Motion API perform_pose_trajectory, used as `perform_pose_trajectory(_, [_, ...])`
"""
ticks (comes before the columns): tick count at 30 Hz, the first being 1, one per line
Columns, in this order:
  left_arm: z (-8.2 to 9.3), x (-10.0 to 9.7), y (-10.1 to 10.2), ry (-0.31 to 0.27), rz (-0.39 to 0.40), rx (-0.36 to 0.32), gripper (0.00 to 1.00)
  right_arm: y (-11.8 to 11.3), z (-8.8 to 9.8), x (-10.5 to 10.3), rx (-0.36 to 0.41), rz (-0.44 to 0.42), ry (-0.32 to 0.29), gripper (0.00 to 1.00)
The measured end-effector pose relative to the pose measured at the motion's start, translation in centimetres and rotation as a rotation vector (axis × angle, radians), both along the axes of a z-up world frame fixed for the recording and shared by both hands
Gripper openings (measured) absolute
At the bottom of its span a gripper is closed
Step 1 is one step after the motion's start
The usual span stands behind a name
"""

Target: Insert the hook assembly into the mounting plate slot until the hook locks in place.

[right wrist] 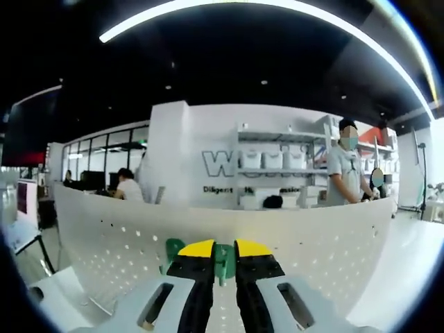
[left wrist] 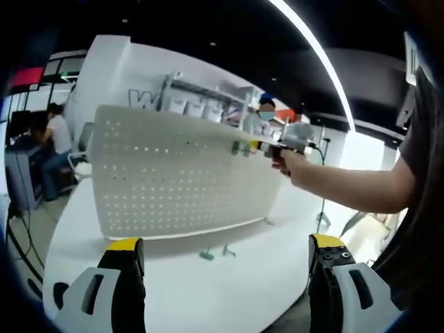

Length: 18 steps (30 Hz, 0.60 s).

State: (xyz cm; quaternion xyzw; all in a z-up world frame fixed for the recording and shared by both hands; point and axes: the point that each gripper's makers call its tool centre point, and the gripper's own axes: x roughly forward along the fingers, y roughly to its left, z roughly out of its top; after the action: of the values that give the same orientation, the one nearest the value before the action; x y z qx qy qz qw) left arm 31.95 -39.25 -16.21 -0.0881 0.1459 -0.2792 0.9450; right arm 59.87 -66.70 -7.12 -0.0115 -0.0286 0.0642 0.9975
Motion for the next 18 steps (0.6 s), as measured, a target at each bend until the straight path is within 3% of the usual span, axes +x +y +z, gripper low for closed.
perform_pose_trajectory(12, [0.4,-1.2,0.7,-0.012,0.021,0.012,1.00,-0.5,2.0,-2.5,0.012,0.025,-0.023,0.15])
perform_pose_trajectory(18, [0.5,-1.6,1.2,-0.018,0.038,0.016,1.00,-0.6,2.0,-4.1,0.007,0.037,-0.017,0.16])
